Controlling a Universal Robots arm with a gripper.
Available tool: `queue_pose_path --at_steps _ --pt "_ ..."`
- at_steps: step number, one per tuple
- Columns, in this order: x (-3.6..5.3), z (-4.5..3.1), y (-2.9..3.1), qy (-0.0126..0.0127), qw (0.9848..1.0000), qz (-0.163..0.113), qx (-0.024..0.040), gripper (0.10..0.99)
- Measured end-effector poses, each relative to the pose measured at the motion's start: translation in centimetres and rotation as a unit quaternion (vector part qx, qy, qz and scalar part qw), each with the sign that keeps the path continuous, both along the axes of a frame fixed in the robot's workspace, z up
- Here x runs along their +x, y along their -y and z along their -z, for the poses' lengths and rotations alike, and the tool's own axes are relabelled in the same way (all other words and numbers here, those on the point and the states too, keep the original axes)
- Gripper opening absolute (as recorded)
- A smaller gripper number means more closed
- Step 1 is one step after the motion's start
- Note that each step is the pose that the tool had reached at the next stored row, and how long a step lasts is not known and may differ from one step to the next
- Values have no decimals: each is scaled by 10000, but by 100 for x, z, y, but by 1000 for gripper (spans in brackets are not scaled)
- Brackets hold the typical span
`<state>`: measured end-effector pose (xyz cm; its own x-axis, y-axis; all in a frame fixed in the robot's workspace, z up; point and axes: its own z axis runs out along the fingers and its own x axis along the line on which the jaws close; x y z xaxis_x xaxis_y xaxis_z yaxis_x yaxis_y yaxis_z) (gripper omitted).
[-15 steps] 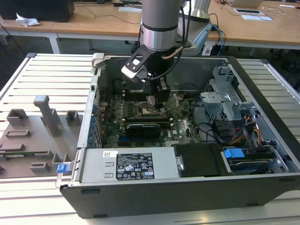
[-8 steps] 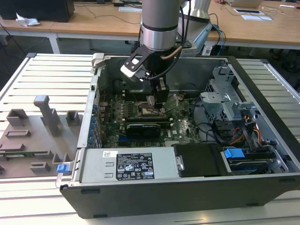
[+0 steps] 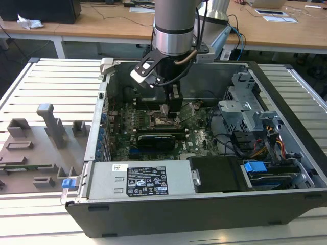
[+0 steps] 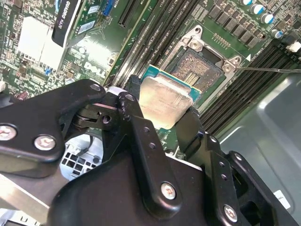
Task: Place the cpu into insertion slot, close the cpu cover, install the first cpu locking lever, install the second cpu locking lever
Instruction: 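Place the cpu into insertion slot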
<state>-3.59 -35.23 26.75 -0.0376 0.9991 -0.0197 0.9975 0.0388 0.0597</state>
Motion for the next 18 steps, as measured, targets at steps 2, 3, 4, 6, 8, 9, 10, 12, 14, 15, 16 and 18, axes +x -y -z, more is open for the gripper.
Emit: queue_pose_path --at_steps 2,3,4,6,8,9,10,12,14,15,16,18 --pt "0 0 0 0 10000 50 -2 545" --pt "0 0 0 0 10000 88 -4 545" --pt "0 0 0 0 9999 130 -6 545" --pt "0 0 0 0 9998 174 -10 545" --pt "0 0 0 0 9997 227 -15 545" --pt "0 0 0 0 9996 269 -16 545" --pt "0 0 0 0 9996 272 -17 545" --pt "0 0 0 0 9996 273 -17 545" --pt "-1 1 -10 0 9996 275 -16 545" --pt "0 0 -29 0 9996 273 -17 545" --pt "0 0 -42 0 9996 273 -17 545" --pt "0 0 -135 0 9996 273 -18 545"
